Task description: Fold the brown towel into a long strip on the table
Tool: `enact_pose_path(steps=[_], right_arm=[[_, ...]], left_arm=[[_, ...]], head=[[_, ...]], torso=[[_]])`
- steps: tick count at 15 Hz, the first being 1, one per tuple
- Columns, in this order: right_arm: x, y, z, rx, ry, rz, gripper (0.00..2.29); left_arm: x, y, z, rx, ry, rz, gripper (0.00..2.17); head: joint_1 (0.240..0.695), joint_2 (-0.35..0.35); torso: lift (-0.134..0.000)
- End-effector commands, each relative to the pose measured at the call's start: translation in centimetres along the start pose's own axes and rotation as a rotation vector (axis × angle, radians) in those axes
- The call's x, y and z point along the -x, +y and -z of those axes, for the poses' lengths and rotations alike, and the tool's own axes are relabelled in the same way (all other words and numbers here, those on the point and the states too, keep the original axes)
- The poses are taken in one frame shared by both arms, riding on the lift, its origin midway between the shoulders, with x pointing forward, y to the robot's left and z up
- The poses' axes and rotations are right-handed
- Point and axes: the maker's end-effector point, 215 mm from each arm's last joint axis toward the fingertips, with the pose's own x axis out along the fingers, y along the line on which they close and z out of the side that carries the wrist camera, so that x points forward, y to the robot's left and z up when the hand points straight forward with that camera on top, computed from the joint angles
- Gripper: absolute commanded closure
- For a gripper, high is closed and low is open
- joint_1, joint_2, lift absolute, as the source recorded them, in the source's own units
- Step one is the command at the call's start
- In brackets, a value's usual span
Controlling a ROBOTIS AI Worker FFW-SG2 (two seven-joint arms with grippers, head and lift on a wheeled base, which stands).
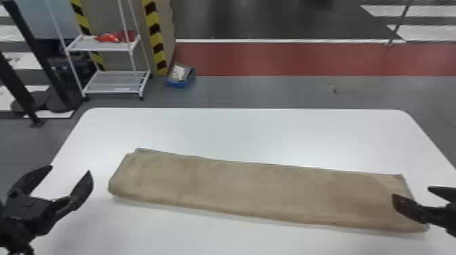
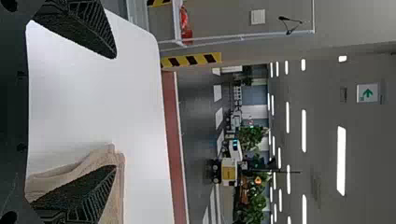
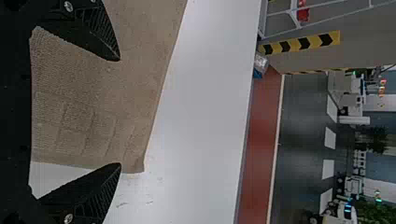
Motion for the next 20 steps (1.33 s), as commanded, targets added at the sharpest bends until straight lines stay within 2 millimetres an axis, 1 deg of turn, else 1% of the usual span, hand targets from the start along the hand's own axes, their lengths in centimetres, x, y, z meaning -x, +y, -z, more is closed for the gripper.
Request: enact_pose_path(steps=[1, 2, 4, 5, 7, 9, 10, 11, 12, 14, 15, 16, 19, 20], right_arm=[[0.3, -1.5, 2.1, -0.051, 0.05, 0.023, 0.09], [0.0, -2.3, 2.8, -0.071, 0.06, 0.025, 0.1], [-1.6, -3.4, 3.8, -0.096, 0.083, 0.02, 0.14], [-2.5, -3.7, 4.2, -0.1, 0.092, 0.013, 0.19], [-3.7, -3.7, 4.5, -0.093, 0.088, 0.0, 0.22], [-4.1, -3.7, 5.3, -0.084, 0.103, -0.002, 0.41], [-4.3, -3.7, 5.3, -0.072, 0.098, -0.004, 0.52], [-4.5, -3.8, 5.2, -0.062, 0.091, -0.003, 0.7], [-4.5, -3.9, 5.1, -0.062, 0.089, 0.0, 0.97], [-4.9, -4.0, 3.7, -0.058, 0.066, 0.01, 1.64], [-5.2, -4.4, 3.2, -0.059, 0.059, 0.026, 1.72], [-5.5, -4.8, 2.5, -0.059, 0.052, 0.034, 1.72], [-6.8, -6.2, -0.8, -0.071, 0.014, 0.046, 1.72], [-7.0, -6.4, -1.4, -0.069, 0.013, 0.057, 1.72]], left_arm=[[1.2, 0.6, 0.3, 0.03, -0.015, -0.013, 0.03], [1.3, 0.6, 0.6, 0.037, -0.013, -0.013, 0.03], [1.6, 0.5, 0.9, 0.039, -0.015, -0.01, 0.03], [1.5, 0.3, 1.2, 0.041, -0.01, -0.007, 0.04], [1.6, 0.2, 1.5, 0.042, -0.005, -0.003, 0.04], [1.6, 0.3, 1.4, 0.035, -0.015, -0.003, 0.04], [1.7, 0.4, 1.4, 0.033, -0.016, -0.006, 0.04], [1.7, 0.5, 1.6, 0.034, -0.011, -0.007, 0.04], [1.7, 0.6, 1.8, 0.035, -0.01, -0.008, 0.04], [1.8, 0.5, 2.1, 0.037, -0.005, -0.006, 0.04], [1.7, 0.4, 2.1, 0.037, -0.007, -0.005, 0.04], [1.8, 0.4, 2.2, 0.039, -0.003, -0.005, 0.04], [1.7, 0.1, 2.2, 0.039, -0.005, 0.004, 0.04], [1.5, 0.0, 2.1, 0.041, -0.007, 0.007, 0.04]], head=[[0.695, 0.014], [0.695, 0.009], [0.695, -0.004], [0.695, -0.011], [0.695, -0.021], [0.695, -0.028], [0.695, -0.027], [0.695, -0.026], [0.695, -0.026], [0.695, -0.025], [0.695, -0.026], [0.695, -0.026], [0.695, -0.033], [0.695, -0.035]], torso=[[-0.121], [-0.121], [-0.121], [-0.121], [-0.121], [-0.121], [-0.121], [-0.121], [-0.121], [-0.121], [-0.121], [-0.121], [-0.121], [-0.121]])
